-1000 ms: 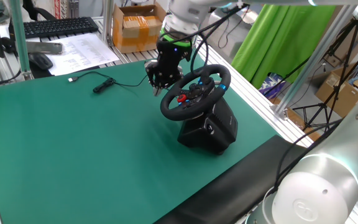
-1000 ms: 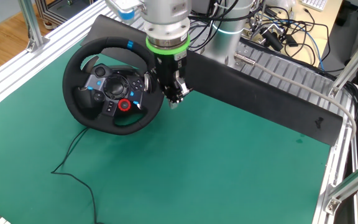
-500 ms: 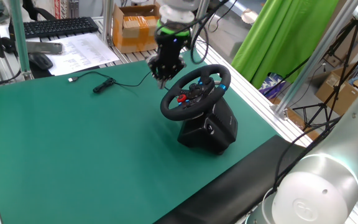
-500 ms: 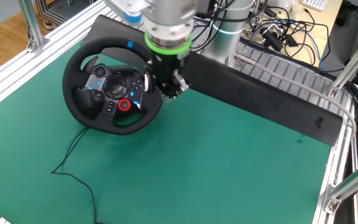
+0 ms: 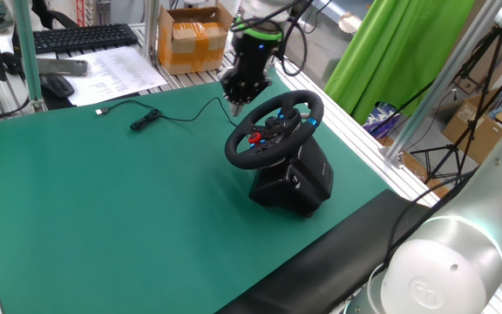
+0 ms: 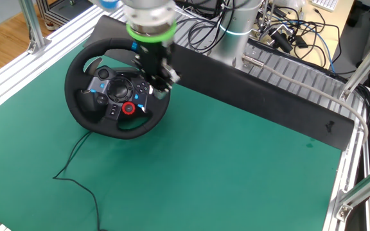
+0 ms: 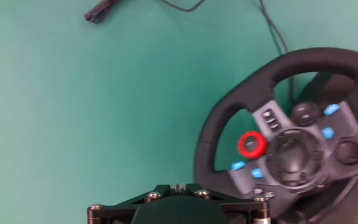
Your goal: Rotate the steering wheel 90 degrees clockwise
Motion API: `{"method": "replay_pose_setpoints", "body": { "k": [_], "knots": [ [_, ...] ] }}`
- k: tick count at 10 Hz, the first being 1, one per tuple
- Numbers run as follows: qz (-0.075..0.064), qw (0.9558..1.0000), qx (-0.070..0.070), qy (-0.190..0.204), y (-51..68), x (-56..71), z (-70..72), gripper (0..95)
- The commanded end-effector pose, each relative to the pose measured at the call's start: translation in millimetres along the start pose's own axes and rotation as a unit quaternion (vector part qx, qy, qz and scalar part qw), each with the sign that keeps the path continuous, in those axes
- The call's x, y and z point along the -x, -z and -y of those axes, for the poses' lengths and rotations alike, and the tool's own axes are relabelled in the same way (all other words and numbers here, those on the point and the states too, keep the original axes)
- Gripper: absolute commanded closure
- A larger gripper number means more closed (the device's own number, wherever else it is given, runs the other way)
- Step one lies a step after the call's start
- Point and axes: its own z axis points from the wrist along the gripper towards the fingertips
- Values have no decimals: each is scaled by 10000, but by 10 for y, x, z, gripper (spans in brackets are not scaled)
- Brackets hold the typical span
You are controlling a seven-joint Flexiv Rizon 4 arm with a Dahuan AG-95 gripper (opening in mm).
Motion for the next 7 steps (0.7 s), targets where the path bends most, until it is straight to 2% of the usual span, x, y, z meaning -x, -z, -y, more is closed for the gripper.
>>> {"method": "replay_pose_setpoints", "body": {
  "k": [1, 2, 3, 5, 7],
  "knots": [
    [-99, 9999, -142, 10, 44, -29, 52, 950],
    [-91, 9997, -229, 50, 73, -36, 74, 950],
    [-104, 9996, -245, 98, 128, -35, 117, 950],
    [-130, 9994, -241, 214, 232, -42, 217, 950],
    [-128, 9994, -235, 229, 247, -65, 236, 950]
  ]
}}
